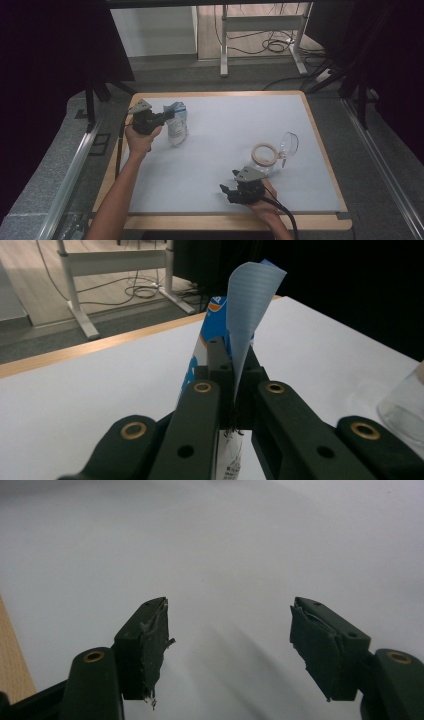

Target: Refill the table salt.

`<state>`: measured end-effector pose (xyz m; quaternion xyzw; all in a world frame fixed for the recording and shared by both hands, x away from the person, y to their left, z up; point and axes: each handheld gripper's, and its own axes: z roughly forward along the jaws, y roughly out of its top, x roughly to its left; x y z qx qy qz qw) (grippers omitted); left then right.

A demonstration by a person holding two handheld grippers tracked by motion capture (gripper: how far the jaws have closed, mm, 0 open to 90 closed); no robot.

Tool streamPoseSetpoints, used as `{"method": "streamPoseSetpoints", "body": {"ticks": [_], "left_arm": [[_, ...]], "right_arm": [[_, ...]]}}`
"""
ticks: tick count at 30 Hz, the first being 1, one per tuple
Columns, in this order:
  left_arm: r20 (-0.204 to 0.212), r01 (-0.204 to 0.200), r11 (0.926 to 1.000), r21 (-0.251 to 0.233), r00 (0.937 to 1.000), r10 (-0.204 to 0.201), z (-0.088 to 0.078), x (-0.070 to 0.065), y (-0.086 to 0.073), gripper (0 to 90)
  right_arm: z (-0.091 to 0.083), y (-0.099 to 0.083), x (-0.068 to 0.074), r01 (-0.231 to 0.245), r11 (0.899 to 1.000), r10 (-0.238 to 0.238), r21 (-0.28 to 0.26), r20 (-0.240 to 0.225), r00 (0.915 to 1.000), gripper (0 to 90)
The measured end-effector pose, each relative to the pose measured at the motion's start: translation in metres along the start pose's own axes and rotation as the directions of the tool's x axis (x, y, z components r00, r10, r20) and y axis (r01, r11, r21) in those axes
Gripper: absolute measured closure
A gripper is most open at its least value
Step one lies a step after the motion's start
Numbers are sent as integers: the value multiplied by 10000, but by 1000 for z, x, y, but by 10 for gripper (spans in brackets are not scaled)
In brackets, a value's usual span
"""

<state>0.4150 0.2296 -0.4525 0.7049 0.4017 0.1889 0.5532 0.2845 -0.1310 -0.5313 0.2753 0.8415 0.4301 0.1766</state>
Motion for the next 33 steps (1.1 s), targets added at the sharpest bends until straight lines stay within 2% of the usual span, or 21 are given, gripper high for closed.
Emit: {"method": "streamPoseSetpoints", "body": {"ticks": [6, 12, 15, 19, 33], "left_arm": [[218, -268, 9996, -19, 9994, 268, -7, -15, 11, 900], [628, -365, 9993, 17, 9974, 364, -13, -33, 14, 900], [864, -492, 9988, 49, 9951, 486, -14, -41, 14, 900], [1228, -379, 9992, 92, 9918, 365, -13, -51, 12, 900], [1894, -548, 9985, -41, 9804, 546, -13, -78, 12, 900]], "right_arm": [[0, 0, 0, -2, 10000, 3, -97, 106, 9999, 326], [-2, 2, 2, -35, 9998, 39, -190, 195, 9998, 326], [-2, 2, 2, -50, 9998, 54, -213, 171, 9998, 326], [-1, 1, 3, -38, 9999, 41, -159, 173, 9998, 325], [2, 2, 5, -11, 9999, 14, -141, 229, 9997, 326]]}}
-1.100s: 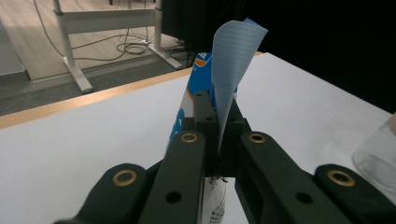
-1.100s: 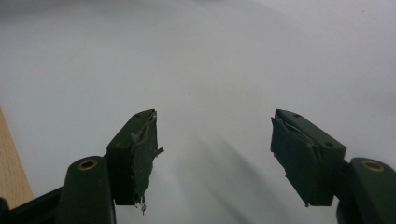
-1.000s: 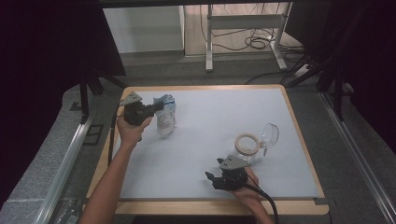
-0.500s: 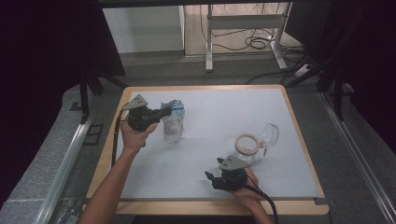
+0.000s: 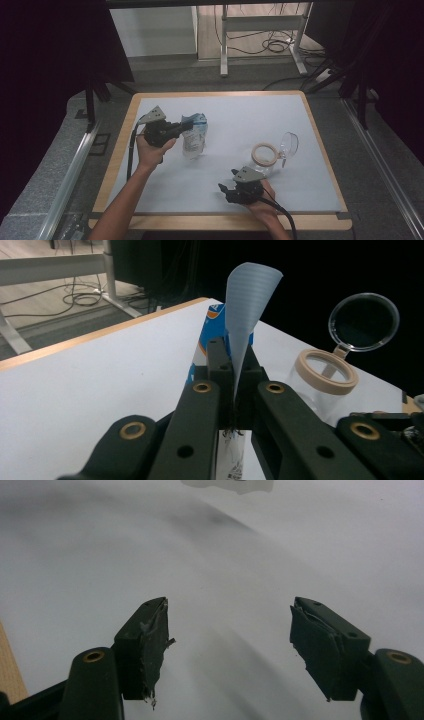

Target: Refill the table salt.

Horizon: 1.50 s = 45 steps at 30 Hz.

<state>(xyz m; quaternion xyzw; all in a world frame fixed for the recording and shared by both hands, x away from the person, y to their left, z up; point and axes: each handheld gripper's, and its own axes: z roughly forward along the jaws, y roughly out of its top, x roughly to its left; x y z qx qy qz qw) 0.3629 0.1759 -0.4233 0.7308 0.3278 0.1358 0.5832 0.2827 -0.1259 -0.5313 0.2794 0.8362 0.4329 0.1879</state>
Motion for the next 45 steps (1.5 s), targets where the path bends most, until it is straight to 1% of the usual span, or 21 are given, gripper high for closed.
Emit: {"method": "streamPoseSetpoints", "body": {"ticks": [3, 5, 7, 12, 16, 20, 25, 30, 36, 39, 41, 43, 45], "left_arm": [[134, 43, 10000, 23, 9999, -44, 1, -4, 0, 900], [141, -60, 9999, 116, 9999, 58, 3, -6, 0, 900], [182, -73, 9999, 156, 9998, 70, 4, -8, 0, 900], [259, -118, 9998, 175, 9996, 113, 7, -12, 0, 900], [310, -142, 9997, 192, 9994, 136, 8, -15, 1, 900], [515, -199, 9996, 198, 9985, 188, 9, -22, 1, 900], [685, -315, 9991, 301, 9972, 294, 12, -31, -1, 900], [840, -349, 9988, 346, 9960, 319, 15, -36, -2, 900], [840, -299, 9989, 373, 9961, 266, 15, -38, -3, 900], [809, -375, 9987, 346, 9961, 346, 14, -42, -2, 900], [847, -383, 9987, 330, 9958, 354, 14, -43, 0, 900], [851, -403, 9986, 331, 9957, 374, 13, -45, 1, 900], [892, -418, 9986, 318, 9953, 388, 13, -47, 2, 900]], "right_arm": [[1, 0, 1, 11, 10000, -11, 33, 48, 10000, 326], [2, 0, 1, 27, 10000, -27, 36, 63, 10000, 325], [2, 0, 1, 10, 10000, -10, 46, 116, 9999, 325], [3, 0, 0, 10, 10000, -12, 68, 280, 9996, 325], [4, 0, 0, -35, 9998, 25, 209, 474, 9989, 325], [6, 1, 1, 40, 9998, -52, 209, 613, 9981, 325], [10, 4, 3, 1, 9997, -16, 253, 609, 9981, 325], [15, 7, 4, 114, 9995, -132, 286, 620, 9980, 325], [19, 10, 5, 113, 9996, -134, 276, 757, 9970, 325], [20, 9, 4, 112, 9993, -140, 349, 808, 9966, 325], [20, 10, 4, 57, 9995, -84, 310, 856, 9963, 326], [20, 11, 4, -60, 9996, 37, 282, 809, 9967, 325], [19, 13, 5, -26, 9997, 6, 232, 838, 9965, 325]]}}
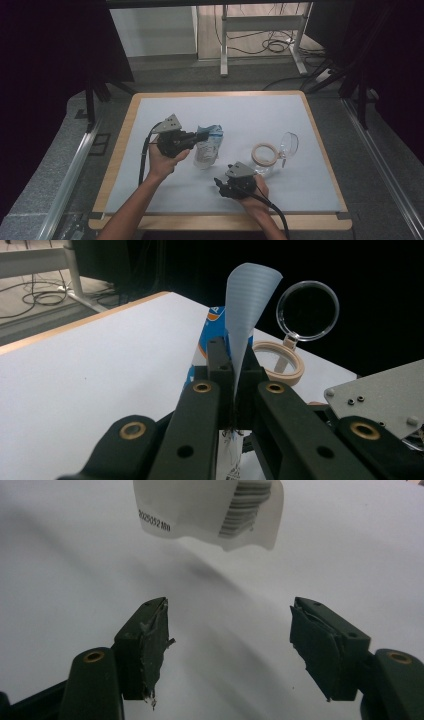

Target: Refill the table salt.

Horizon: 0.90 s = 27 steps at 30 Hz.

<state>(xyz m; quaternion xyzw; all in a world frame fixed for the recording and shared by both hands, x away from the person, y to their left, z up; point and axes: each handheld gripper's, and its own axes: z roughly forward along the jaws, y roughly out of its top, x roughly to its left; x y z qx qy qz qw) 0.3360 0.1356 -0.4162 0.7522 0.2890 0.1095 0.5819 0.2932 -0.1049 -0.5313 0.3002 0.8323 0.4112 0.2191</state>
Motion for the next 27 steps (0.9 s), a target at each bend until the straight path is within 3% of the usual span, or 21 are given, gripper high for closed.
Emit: {"method": "streamPoseSetpoints", "body": {"ticks": [12, 17, 27], "left_arm": [[386, 14, 9999, -120, 9993, -9, 1, -12, 7, 900], [505, -6, 9998, -176, 9987, 15, -2, -17, 10, 900], [649, -149, 9999, -85, 9978, 155, 3, -27, 16, 900]], "right_arm": [[7, 6, 1, 147, 9999, -147, 10, 228, 9996, 310], [8, 8, 2, 152, 9998, -147, -84, 519, 9985, 304], [9, 14, 7, 660, 9956, -579, -658, 1185, 9913, 304]]}}
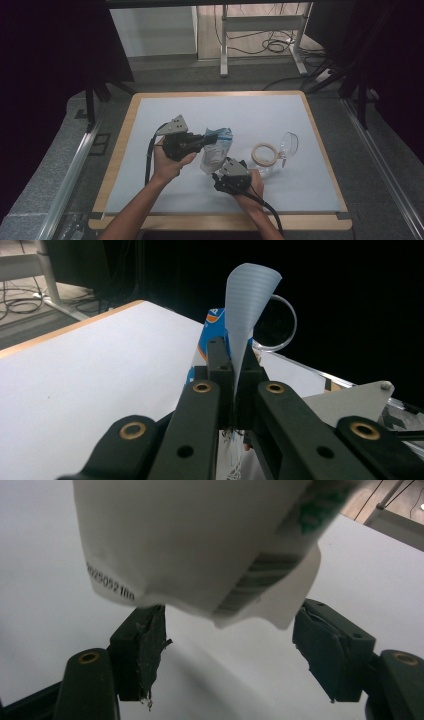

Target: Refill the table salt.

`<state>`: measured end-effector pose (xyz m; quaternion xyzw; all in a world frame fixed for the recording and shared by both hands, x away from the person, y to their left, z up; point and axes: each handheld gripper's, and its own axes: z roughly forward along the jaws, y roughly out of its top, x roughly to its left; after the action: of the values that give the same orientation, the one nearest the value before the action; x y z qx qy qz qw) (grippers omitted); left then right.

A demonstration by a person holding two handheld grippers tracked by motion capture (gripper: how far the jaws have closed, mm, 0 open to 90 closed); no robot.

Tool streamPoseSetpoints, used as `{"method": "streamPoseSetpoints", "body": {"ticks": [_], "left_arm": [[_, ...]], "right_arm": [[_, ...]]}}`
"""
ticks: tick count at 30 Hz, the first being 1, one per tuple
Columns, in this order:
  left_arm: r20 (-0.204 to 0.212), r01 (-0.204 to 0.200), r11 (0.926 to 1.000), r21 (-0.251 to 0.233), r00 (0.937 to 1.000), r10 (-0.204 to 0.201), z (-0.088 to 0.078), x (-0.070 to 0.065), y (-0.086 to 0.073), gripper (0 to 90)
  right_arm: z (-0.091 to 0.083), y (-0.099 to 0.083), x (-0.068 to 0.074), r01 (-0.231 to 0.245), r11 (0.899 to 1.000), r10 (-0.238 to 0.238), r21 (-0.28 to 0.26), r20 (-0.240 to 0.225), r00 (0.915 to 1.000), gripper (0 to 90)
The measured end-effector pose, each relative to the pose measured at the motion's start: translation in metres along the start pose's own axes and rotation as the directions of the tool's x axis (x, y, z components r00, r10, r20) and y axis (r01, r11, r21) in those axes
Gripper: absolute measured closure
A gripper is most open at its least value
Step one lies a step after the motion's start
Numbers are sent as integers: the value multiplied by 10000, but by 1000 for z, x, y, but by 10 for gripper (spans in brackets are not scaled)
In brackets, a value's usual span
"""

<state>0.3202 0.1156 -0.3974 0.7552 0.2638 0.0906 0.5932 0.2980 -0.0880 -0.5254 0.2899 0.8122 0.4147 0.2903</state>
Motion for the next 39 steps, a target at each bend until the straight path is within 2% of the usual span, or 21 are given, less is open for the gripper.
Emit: {"method": "streamPoseSetpoints", "body": {"ticks": [5, 10, 16, 21, 28, 35, 39], "left_arm": [[61, -7, 10000, 24, 10000, 7, 6, -3, 2, 900], [118, 78, 9999, 87, 9999, -79, 14, -4, 2, 900], [79, 118, 9998, 137, 9999, -120, 24, -6, 3, 900], [97, 204, 9997, 158, 9997, -206, 32, -9, 3, 900], [153, 45, 10000, 27, 9999, -45, 32, -15, 6, 900], [234, -14, 10000, -17, 9997, 15, 30, -18, 8, 900], [197, 11, 10000, -41, 9998, -10, 29, -18, 8, 900]], "right_arm": [[0, -1, -1, 275, 9992, -268, -284, 269, 9993, 313], [-3, -3, 0, 462, 9980, -450, -438, 283, 9986, 362], [-7, -6, -2, 85, 9990, -94, -435, -212, 9997, 402], [-9, -8, -3, -78, 9994, 66, -336, -340, 9994, 403], [-10, -11, -6, -183, 9987, 170, -475, -279, 9995, 402], [-6, -13, -3, 339, 9986, -339, -412, -1, 9994, 373], [-5, -12, -2, 189, 9986, -187, -487, 40, 9998, 375]]}}
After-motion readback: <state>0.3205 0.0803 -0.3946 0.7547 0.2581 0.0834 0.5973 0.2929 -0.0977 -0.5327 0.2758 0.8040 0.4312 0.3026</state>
